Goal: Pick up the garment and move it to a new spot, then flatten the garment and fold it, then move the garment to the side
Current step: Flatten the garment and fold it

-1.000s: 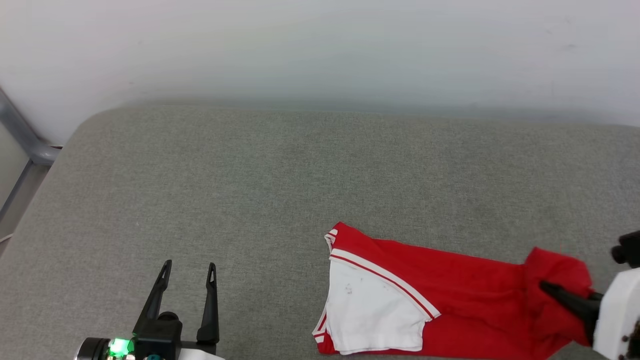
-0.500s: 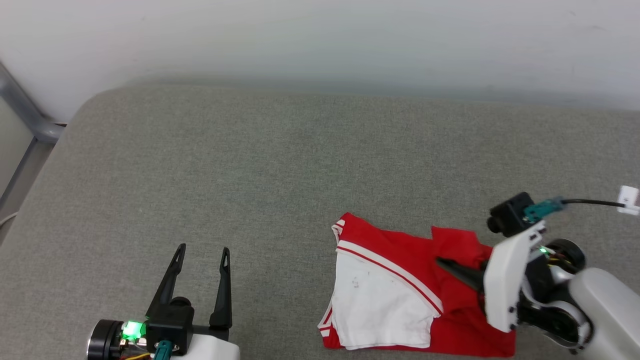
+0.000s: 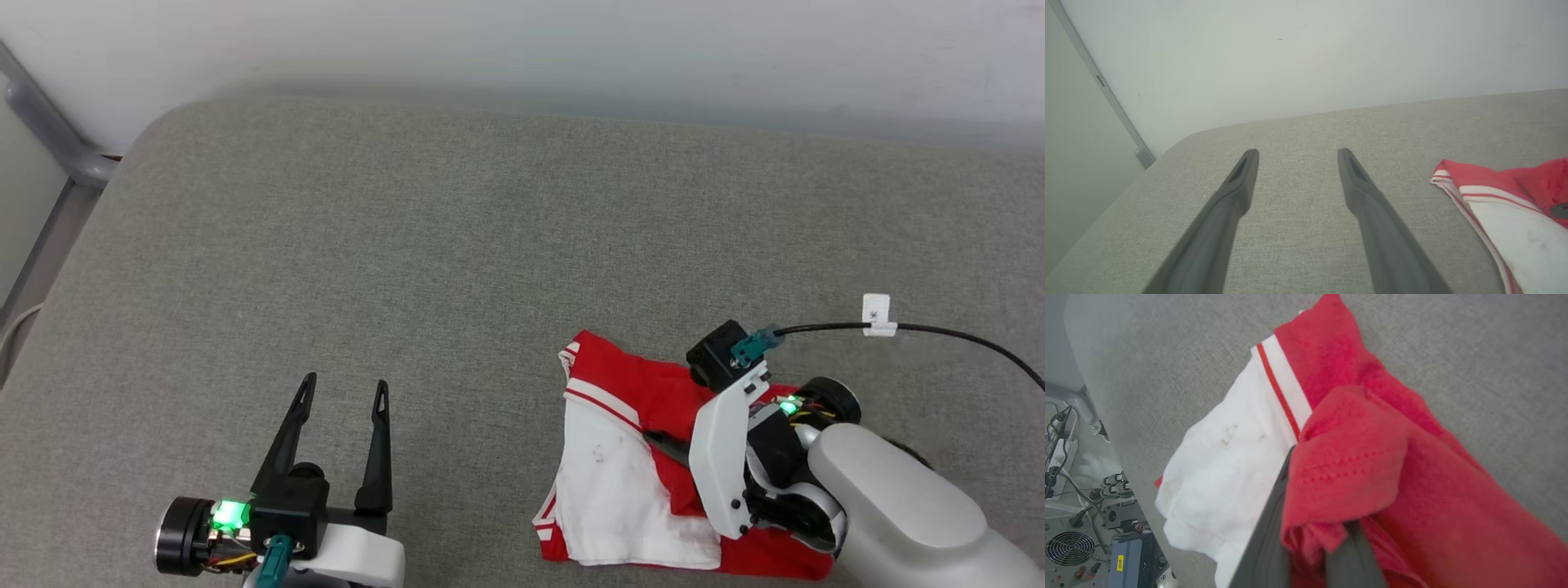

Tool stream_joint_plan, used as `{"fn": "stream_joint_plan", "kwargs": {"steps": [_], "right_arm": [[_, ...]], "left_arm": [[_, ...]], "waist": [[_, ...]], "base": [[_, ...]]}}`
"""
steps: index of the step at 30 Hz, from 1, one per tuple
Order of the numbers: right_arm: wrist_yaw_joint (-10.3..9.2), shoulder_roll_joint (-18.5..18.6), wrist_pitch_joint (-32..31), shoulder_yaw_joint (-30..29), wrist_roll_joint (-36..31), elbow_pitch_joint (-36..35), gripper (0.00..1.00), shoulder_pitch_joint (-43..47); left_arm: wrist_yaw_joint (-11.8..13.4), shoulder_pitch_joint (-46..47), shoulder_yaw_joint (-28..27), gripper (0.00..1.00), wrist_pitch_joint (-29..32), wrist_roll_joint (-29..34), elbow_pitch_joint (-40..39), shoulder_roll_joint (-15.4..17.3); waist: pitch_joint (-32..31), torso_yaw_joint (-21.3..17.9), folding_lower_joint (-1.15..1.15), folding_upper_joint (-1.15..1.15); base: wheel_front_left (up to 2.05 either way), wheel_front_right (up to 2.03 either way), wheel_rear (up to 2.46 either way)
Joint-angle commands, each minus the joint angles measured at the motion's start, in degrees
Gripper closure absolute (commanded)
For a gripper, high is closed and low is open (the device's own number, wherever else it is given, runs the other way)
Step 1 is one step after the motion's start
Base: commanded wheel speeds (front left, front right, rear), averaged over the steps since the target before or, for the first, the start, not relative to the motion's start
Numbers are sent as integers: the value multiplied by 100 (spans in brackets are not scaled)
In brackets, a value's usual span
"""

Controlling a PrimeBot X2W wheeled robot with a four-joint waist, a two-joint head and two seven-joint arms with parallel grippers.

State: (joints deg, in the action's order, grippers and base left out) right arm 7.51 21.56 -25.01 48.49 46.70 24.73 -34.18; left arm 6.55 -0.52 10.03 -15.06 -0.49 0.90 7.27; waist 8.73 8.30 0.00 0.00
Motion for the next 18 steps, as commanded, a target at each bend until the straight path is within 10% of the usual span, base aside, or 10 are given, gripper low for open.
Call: {"fn": "stream_joint_plan", "kwargs": {"steps": [1, 5, 7, 8, 18], "right_arm": [[-5, -34, 73, 94, -74, 127, 100, -85], [-5, -116, 400, 297, -26, 374, 100, -66], [-5, -105, 676, 338, -33, 386, 53, -109], [-5, -79, 837, 345, -56, 339, 0, -130], [-5, 444, 2274, -222, -514, -241, 0, 134]], "left_arm": [[-1, 82, -3, 0, -14, 27, 6, -6], [23, 79, -30, 0, -14, 20, 7, -3], [36, 41, -53, 0, -14, 15, 13, 11], [39, 18, -60, 0, -14, 15, 21, 24], [77, -195, -190, 0, -14, -17, -10, 103]], "waist": [[23, 22, 0, 0], [41, 14, 0, 0], [8, -20, 0, 0], [-20, -39, 0, 0], [-434, -388, 0, 0]], "base": [[0, 0, 0], [0, 0, 0], [0, 0, 0], [0, 0, 0], [0, 0, 0]]}}
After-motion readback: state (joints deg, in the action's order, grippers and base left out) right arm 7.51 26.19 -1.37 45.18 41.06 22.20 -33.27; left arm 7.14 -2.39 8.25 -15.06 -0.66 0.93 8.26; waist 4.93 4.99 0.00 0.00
